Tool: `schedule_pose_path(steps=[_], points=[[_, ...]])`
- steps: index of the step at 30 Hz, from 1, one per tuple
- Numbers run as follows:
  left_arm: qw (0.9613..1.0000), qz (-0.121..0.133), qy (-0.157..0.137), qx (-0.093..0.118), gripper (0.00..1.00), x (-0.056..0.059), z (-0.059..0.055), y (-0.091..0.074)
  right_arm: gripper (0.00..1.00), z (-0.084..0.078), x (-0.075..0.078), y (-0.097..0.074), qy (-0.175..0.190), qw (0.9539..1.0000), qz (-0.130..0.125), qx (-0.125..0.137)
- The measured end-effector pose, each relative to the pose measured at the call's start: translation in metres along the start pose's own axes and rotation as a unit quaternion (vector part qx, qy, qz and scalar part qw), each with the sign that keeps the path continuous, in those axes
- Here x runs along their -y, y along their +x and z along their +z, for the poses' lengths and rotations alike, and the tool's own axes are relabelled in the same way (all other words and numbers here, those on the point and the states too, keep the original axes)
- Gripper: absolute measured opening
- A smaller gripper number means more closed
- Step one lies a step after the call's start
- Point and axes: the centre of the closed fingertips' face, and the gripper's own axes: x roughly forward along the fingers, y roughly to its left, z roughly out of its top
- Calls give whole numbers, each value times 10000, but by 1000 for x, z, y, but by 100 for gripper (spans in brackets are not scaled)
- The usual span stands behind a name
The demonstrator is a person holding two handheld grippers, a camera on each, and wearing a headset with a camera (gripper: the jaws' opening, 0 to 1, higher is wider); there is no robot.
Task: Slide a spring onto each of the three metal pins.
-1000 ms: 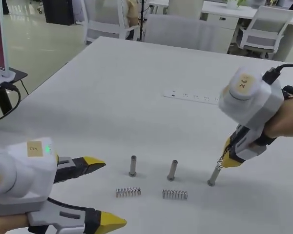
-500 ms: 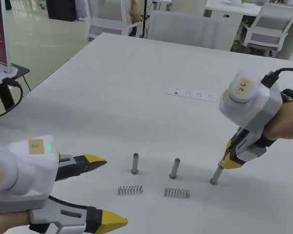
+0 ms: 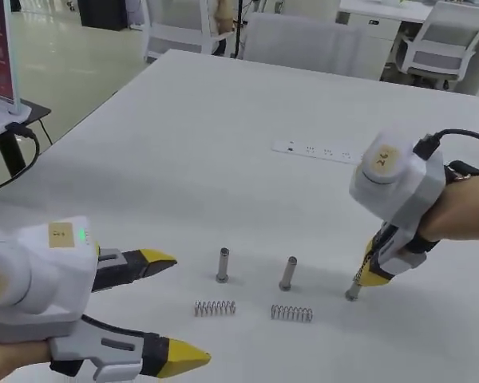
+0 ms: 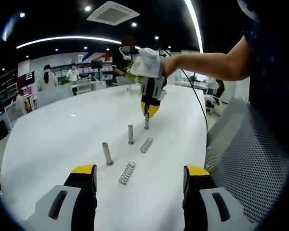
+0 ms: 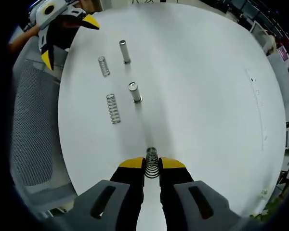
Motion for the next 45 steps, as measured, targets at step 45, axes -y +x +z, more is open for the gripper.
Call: schedule_pose_path(steps=[45], points=[[10000,-7,29,-19,68,0,1,-1,24,3,4,20,-19,9997,-125,224]])
